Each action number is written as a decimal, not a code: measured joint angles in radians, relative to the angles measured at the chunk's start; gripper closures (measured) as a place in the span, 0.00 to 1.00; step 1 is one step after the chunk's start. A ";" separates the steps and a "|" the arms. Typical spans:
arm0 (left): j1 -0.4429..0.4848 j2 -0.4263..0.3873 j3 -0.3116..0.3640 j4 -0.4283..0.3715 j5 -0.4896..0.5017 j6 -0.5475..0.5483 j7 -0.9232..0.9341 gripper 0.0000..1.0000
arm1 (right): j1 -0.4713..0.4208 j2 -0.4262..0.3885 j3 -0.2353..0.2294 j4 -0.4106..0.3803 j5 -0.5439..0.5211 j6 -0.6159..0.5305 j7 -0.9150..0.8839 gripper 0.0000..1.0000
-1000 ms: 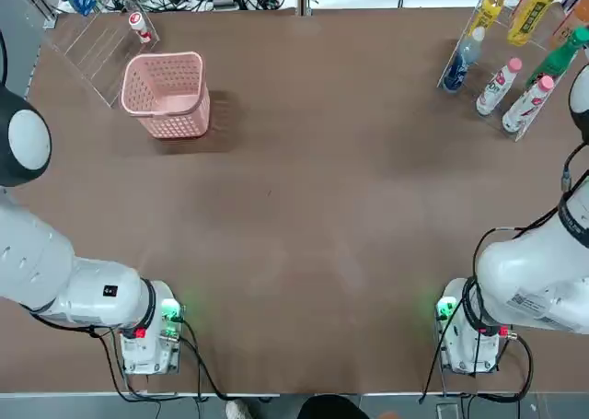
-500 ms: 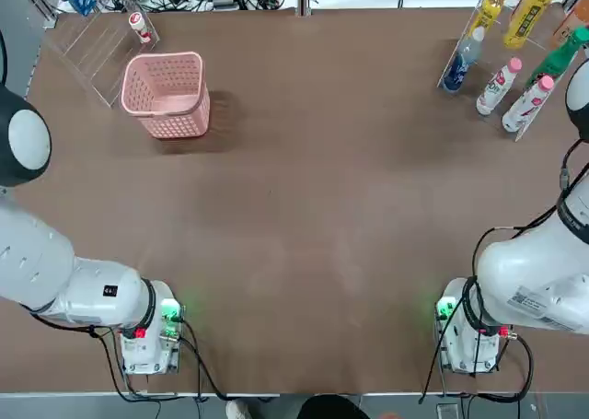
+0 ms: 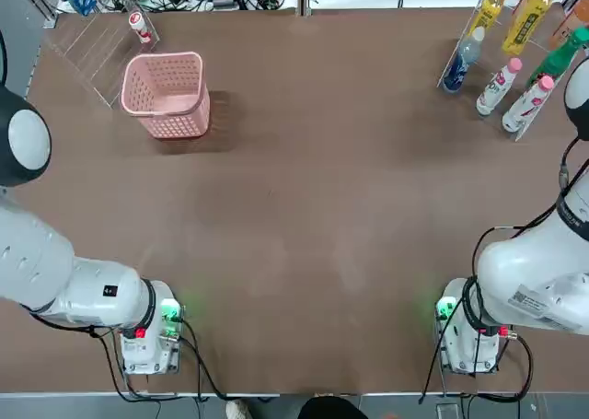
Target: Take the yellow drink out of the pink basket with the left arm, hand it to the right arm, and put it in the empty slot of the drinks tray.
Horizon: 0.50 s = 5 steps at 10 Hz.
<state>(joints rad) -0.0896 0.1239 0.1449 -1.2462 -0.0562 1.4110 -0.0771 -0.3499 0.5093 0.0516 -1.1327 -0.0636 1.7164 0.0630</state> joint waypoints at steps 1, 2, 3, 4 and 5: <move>0.000 0.000 0.000 0.000 0.000 0.000 0.000 0.00 | -0.002 0.004 0.000 0.000 0.003 0.005 -0.009 0.66; 0.000 0.000 0.000 0.000 0.000 0.000 0.000 0.00 | -0.003 0.009 0.000 0.000 0.008 0.007 -0.011 0.66; 0.000 0.000 0.000 0.000 0.000 0.000 0.000 0.00 | -0.003 0.018 0.000 0.000 0.013 0.012 -0.012 0.66; 0.000 0.000 0.001 0.000 0.000 0.000 0.000 0.00 | -0.003 0.028 0.000 0.000 0.014 0.017 -0.013 0.66; 0.000 0.000 0.001 0.000 0.000 0.000 0.000 0.00 | -0.003 0.035 0.000 0.000 0.015 0.021 -0.013 0.66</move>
<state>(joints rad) -0.0895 0.1239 0.1457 -1.2462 -0.0562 1.4110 -0.0771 -0.3530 0.5444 0.0516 -1.1328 -0.0484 1.7371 0.0499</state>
